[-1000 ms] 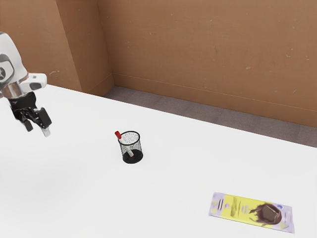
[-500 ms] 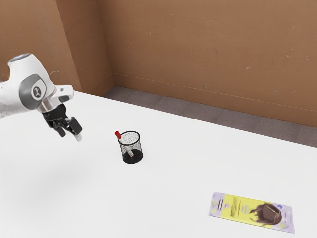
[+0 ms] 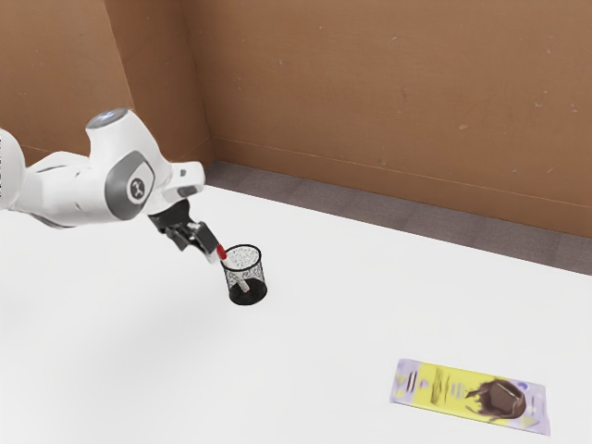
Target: Take the marker out of the pen holder and place it to the left of the pen holder.
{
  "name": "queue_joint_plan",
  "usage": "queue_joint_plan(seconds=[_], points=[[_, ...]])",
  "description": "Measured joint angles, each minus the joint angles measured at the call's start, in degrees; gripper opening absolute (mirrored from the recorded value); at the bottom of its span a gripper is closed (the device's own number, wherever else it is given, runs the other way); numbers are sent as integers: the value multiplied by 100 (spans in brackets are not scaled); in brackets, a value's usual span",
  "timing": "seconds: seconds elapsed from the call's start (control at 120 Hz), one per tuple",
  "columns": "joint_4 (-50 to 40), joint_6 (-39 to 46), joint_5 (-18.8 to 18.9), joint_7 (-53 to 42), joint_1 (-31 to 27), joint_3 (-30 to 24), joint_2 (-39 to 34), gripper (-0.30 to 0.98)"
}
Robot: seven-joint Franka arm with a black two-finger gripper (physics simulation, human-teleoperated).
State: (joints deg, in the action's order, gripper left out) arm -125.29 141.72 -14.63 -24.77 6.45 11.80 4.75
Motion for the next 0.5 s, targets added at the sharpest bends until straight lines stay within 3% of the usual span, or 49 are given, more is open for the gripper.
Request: queue_joint_plan(seconds=[0.125,0.383,0.5], points=[[13,136,-51,62,-225,-17,202,69],[494,262,-74,168,-133,-256,660,68],[541,283,-75,227,-131,-296,716,57]])
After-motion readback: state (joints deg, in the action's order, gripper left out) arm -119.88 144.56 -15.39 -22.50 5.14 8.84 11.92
